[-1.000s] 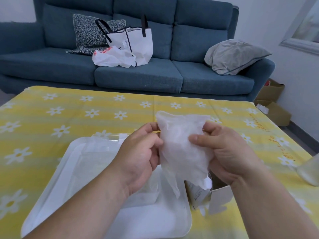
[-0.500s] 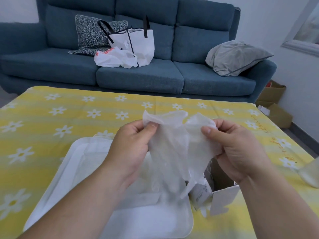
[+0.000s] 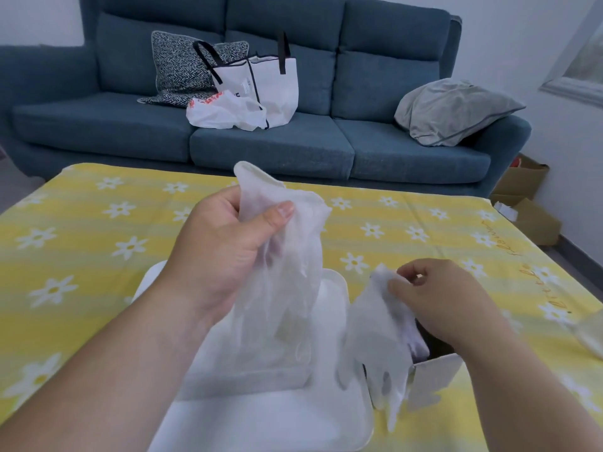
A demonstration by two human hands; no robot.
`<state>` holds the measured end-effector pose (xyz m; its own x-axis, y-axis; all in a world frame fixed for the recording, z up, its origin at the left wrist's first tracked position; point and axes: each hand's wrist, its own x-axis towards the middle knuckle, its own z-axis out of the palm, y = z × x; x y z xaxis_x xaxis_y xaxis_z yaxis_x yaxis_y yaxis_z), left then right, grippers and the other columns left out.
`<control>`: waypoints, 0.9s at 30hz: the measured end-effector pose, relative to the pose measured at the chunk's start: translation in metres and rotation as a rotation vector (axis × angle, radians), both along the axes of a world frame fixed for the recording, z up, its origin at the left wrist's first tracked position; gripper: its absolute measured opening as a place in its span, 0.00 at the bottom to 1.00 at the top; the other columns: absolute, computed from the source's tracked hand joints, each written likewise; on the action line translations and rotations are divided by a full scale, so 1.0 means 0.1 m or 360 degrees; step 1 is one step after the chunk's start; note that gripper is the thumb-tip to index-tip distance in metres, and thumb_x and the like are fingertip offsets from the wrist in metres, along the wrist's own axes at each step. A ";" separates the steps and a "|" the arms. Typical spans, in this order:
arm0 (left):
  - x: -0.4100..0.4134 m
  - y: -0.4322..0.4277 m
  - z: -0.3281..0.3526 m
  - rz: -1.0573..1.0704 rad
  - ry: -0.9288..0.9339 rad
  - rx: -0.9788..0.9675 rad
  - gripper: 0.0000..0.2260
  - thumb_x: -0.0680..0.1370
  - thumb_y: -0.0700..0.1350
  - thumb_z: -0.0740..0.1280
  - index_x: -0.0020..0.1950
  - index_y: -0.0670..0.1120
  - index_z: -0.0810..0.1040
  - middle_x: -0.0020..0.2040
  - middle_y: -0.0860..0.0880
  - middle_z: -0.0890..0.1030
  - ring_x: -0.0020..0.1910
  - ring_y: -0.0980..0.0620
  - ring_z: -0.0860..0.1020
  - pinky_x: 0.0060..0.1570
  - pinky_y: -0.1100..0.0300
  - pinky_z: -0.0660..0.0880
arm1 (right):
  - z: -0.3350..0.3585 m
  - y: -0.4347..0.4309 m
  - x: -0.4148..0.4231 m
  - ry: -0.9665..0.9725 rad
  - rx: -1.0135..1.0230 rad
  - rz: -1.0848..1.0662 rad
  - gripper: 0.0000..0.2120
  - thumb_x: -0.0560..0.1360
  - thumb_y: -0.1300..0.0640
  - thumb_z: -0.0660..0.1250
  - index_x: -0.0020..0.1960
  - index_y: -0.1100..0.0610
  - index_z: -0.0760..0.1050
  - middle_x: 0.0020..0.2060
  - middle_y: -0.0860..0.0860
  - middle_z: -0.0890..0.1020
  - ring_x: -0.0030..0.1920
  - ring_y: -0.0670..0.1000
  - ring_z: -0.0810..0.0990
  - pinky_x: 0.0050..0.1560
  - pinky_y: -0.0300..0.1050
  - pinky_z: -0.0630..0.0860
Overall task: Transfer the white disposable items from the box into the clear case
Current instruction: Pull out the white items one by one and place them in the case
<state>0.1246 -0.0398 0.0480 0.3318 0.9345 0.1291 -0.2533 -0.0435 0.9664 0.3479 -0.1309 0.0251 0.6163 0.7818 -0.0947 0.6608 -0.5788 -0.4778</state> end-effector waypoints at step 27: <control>-0.13 -0.03 -0.28 -0.0938 0.0077 -0.0737 0.17 0.76 0.47 0.67 0.64 0.43 0.81 0.61 0.42 0.83 0.59 0.43 0.82 0.59 0.50 0.78 | 0.26 0.09 -0.56 0.1359 0.0819 0.0694 0.10 0.76 0.65 0.66 0.50 0.57 0.86 0.38 0.58 0.86 0.35 0.52 0.82 0.37 0.45 0.78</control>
